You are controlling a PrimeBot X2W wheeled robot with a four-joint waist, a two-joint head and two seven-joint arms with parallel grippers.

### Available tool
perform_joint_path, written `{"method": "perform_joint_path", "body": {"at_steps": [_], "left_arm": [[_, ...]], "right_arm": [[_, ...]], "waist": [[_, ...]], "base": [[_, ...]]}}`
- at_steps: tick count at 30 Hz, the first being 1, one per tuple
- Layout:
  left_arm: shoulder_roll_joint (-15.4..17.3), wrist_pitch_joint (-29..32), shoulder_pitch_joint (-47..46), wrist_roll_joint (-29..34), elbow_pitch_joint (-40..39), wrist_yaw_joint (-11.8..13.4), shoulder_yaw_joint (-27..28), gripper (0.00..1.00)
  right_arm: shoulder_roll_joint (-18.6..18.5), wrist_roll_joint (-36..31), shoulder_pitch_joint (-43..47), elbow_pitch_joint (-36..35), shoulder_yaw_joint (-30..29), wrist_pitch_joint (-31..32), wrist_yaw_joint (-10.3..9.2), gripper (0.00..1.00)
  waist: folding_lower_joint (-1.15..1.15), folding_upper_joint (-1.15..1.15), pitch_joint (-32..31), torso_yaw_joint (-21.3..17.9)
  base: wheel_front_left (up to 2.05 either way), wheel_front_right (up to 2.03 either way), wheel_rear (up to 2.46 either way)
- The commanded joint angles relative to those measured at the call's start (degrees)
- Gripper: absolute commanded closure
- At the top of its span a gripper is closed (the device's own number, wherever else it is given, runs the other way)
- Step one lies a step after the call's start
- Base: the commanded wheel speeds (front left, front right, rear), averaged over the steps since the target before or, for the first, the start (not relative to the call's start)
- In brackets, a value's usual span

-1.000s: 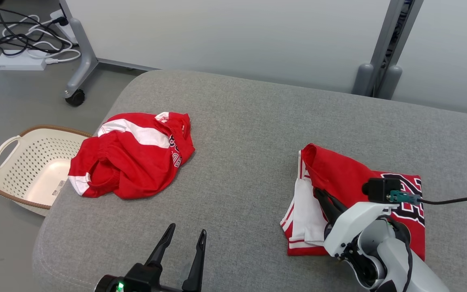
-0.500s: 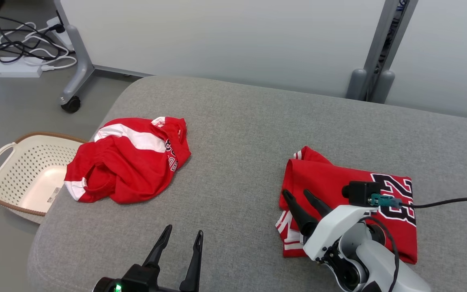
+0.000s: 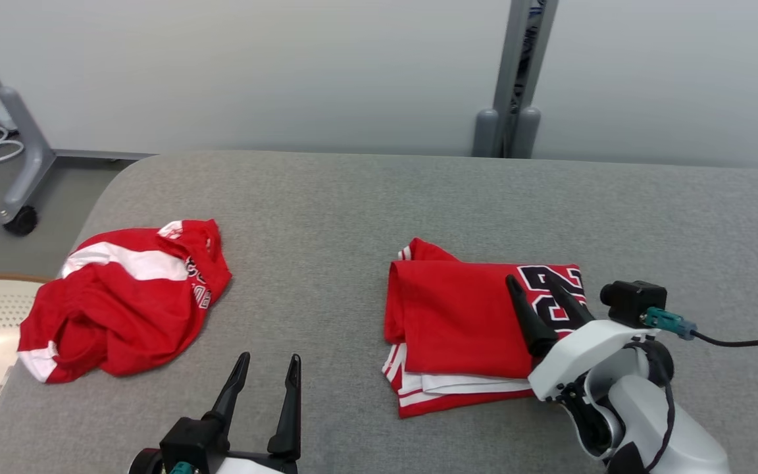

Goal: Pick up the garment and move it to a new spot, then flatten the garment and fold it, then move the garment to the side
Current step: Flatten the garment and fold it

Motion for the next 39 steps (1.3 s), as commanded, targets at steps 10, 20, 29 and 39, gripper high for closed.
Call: {"method": "perform_joint_path", "body": {"at_steps": [10, 20, 29, 39], "left_arm": [[0.22, -0.25, -1.88, -1.61, 0.67, 0.91, 2.64, 0.0], [0.21, -0.25, -0.79, -1.56, -0.32, 1.49, 3.92, 0.0], [0.2, -0.24, 1.68, 1.25, -3.46, 1.84, 4.61, 0.0], [0.19, -0.25, 3.94, 6.69, -5.99, 0.63, 4.33, 0.0]], "right_arm": [[-3.03, -16.35, 6.74, -10.39, -9.86, -0.79, 0.0, 0.0], [-2.54, -24.67, 16.97, -23.34, -17.07, -0.81, 0.0, 0.0], [-1.33, -30.36, 26.63, -33.16, -20.91, -0.81, 0.0, 0.0], [-0.14, -32.73, 31.46, -37.88, -22.32, -0.81, 0.0, 0.0]], "waist": [[0.0, 0.0, -0.54, -8.79], [0.0, 0.0, -1.87, -10.51], [0.0, 0.0, -3.24, -9.88], [0.0, 0.0, -3.13, -8.33]], "base": [[0.0, 0.0, 0.0], [0.0, 0.0, 0.0], [0.0, 0.0, 0.0], [0.0, 0.0, 0.0]]}}
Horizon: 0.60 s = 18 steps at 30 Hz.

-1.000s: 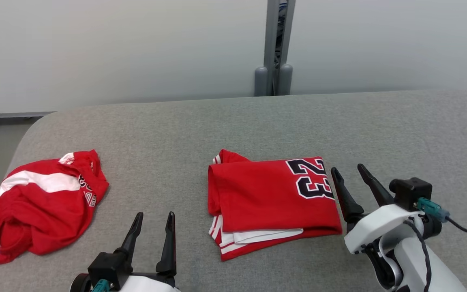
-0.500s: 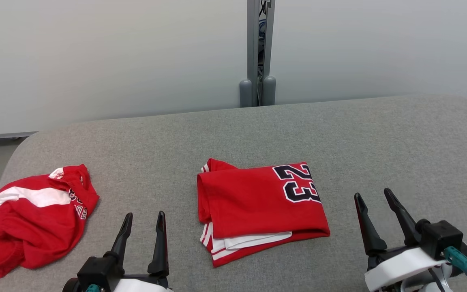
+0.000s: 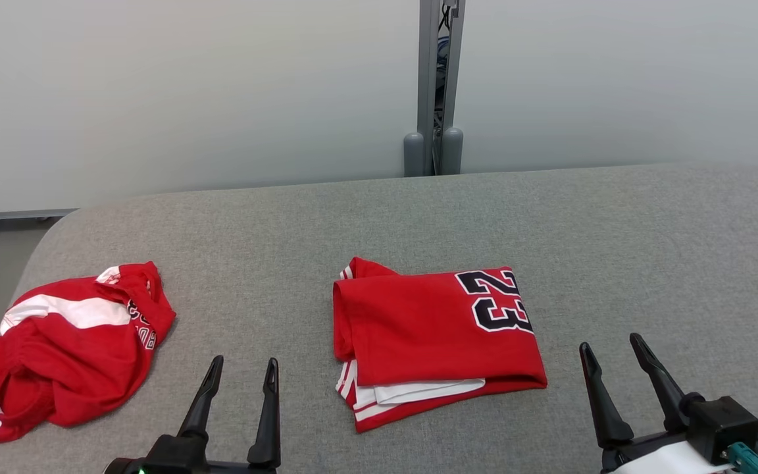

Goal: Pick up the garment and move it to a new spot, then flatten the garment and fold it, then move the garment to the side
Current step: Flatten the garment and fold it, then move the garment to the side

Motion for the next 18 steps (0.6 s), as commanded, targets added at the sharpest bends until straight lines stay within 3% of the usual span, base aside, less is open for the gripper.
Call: {"method": "perform_joint_path", "body": {"at_steps": [1, 11, 18], "left_arm": [[0.19, -0.26, 0.07, 0.52, -0.31, -0.24, -0.02, 0.0], [0.19, -0.26, -0.2, 1.51, -0.75, 0.03, -0.33, 0.0], [0.19, -0.26, -1.73, 2.53, -1.03, -0.32, -1.46, 0.0]], "right_arm": [[0.06, -0.53, 0.73, -0.7, -0.35, -0.26, 0.0, 0.0], [0.3, 0.57, -0.43, 0.24, 0.03, -0.26, 0.0, 0.0], [-1.04, 12.0, -6.39, 10.68, 3.64, -0.26, 0.0, 0.0]], "waist": [[0.0, 0.0, 0.16, 0.31], [0.0, 0.0, 1.61, 1.1], [0.0, 0.0, 3.46, 2.18]], "base": [[0.0, 0.0, 0.0], [0.0, 0.0, 0.0], [0.0, 0.0, 0.0]]}}
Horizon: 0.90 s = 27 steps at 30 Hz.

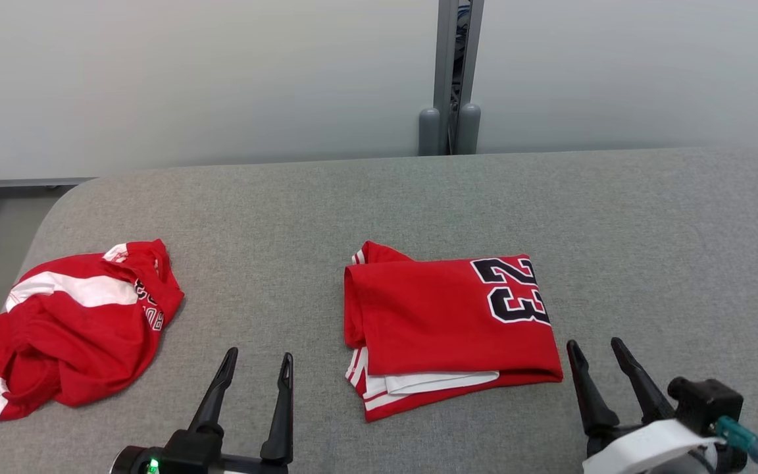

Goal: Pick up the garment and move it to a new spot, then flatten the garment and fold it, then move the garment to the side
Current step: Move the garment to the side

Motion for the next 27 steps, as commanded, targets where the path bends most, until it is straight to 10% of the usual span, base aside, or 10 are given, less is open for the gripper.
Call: {"method": "perform_joint_path", "body": {"at_steps": [1, 27], "left_arm": [[0.19, -0.26, -1.48, 0.67, -0.32, -0.3, -0.46, 0.0], [0.18, -0.26, -6.55, 0.67, 0.43, -0.45, -4.73, 0.0]], "right_arm": [[-1.43, 4.17, -3.42, 3.29, 0.61, -0.25, -0.01, 0.0], [-12.07, 40.62, -23.43, 26.2, 14.92, 12.66, -0.01, 0.0]], "waist": [[0.0, 0.0, 0.94, 0.75], [0.0, 0.0, 7.77, 8.17]], "base": [[0.0, 0.0, 0.0], [0.0, 0.0, 0.0]]}}
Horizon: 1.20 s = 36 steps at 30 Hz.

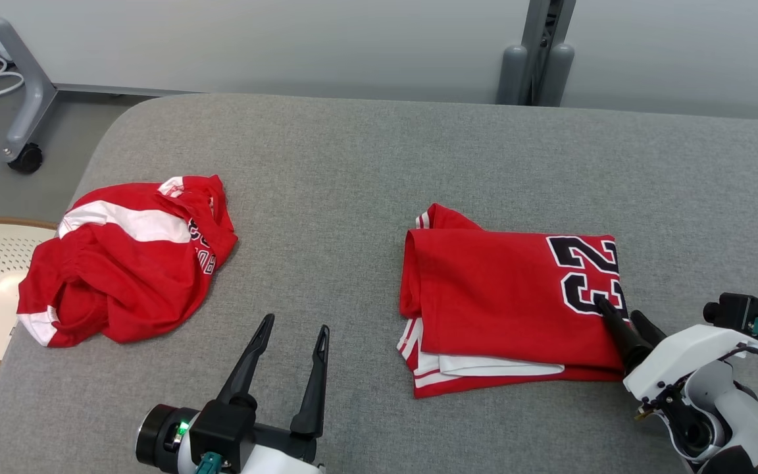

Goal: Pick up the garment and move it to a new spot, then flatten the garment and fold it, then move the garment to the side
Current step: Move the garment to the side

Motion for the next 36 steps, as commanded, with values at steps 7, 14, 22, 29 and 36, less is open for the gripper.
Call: {"method": "perform_joint_path", "body": {"at_steps": [7, 14, 22, 29, 36], "left_arm": [[0.2, -0.26, -1.55, -0.16, 0.21, 0.24, -0.17, 0.0], [0.19, -0.26, -1.57, -0.16, 0.5, 0.22, -0.22, 0.0], [0.19, -0.26, -1.53, -0.04, 0.22, 0.57, -0.08, 0.0], [0.18, -0.26, -2.68, 0.81, -0.79, 0.33, 0.92, 0.0], [0.18, -0.25, -5.33, 2.01, -1.55, -0.65, 2.07, 0.0]], "right_arm": [[-0.55, 4.66, -0.88, 1.02, 3.89, 0.01, 0.0, 0.42], [-1.8, 6.85, -2.19, 1.39, 7.43, -1.89, 0.0, 1.0], [-4.36, 5.29, -4.8, 1.1, 11.36, -7.41, 0.0, 1.0], [-6.35, -0.53, -10.01, 2.17, 14.91, -12.22, 0.0, 1.0], [-5.93, -7.18, -13.9, 0.84, 10.05, -12.85, 0.0, 1.0]], "waist": [[0.0, 0.0, 0.42, 0.74], [0.0, 0.0, 0.28, 1.04], [0.0, 0.0, 0.5, 0.91], [0.0, 0.0, 1.95, -1.41], [0.0, 0.0, 4.35, -7.15]], "base": [[0.0, 0.0, 0.0], [0.0, 0.0, 0.0], [0.0, 0.0, 0.0], [0.0, 0.0, 0.0], [0.0, 0.0, 0.0]]}}
